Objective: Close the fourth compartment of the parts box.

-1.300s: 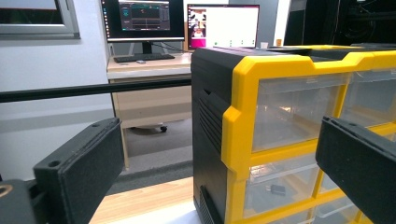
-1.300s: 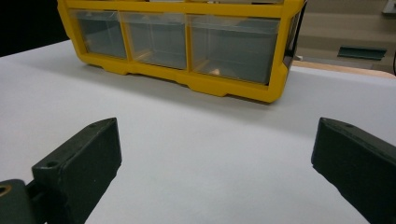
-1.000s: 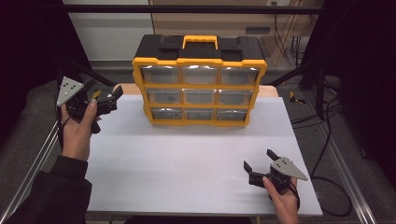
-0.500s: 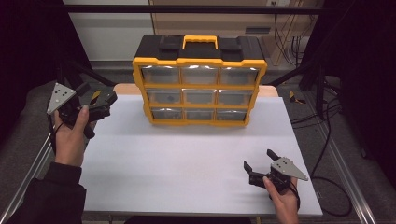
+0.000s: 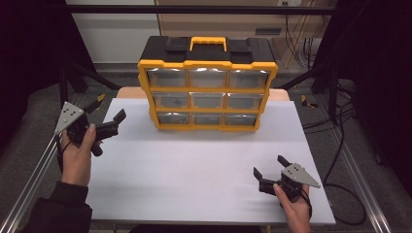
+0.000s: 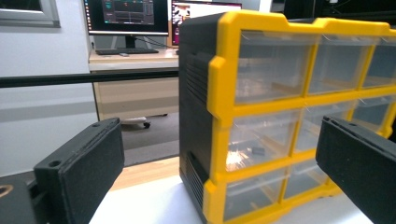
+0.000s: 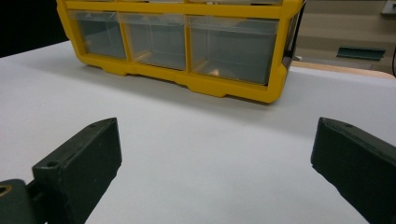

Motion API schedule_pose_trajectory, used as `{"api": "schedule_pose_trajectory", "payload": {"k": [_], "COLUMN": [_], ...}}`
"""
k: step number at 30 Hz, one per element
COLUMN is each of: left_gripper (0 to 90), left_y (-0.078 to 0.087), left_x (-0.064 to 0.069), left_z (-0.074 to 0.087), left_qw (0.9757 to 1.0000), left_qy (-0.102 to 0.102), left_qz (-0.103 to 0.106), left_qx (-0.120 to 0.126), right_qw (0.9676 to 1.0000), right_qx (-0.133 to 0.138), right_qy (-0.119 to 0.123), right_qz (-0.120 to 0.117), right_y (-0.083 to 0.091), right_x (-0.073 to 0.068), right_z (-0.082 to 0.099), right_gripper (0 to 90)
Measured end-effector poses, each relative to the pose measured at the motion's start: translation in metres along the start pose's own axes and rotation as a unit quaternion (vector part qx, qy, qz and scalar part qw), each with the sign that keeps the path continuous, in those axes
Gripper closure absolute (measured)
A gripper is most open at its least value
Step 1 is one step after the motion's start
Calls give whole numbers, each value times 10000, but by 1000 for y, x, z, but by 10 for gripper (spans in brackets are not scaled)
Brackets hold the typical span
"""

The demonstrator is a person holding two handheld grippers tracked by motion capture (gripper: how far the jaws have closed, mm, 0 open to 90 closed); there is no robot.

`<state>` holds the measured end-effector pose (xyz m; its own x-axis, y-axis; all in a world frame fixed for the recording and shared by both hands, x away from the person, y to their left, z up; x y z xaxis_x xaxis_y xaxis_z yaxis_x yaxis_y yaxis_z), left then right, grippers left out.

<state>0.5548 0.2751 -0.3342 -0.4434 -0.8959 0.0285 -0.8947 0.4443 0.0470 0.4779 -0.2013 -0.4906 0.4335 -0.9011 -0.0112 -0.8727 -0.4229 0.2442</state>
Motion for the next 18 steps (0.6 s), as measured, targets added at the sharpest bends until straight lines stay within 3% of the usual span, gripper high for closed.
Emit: {"api": "schedule_pose_trajectory", "payload": {"k": [5,18], "left_gripper": [5,1], "left_y": [8,30], "left_x": [4,4], "left_z": [12,17], "left_qw": [10000,10000], "left_qy": [17,-50], "left_qz": [-1,-37], "left_qx": [-9,16], "right_qw": [10000,10000], "right_qx": [-10,-38], "right_qy": [-5,-6], "right_qz": [15,15], "right_y": [0,0], "right_x": [0,-1], "right_z": [0,1], "right_gripper": [19,20]}}
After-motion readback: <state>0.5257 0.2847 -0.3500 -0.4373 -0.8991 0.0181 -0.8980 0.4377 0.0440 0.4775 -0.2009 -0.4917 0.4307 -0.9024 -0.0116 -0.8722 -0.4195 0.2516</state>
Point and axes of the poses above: each handheld gripper's, and its own axes: y roughly backward along the jaws, z roughly out of its underside, x roughly to its right, the point moved 8 cm from there along -y, roughly forward along the jaws, and after that the axes turned 1 degree about y, right-handed, at the moved point
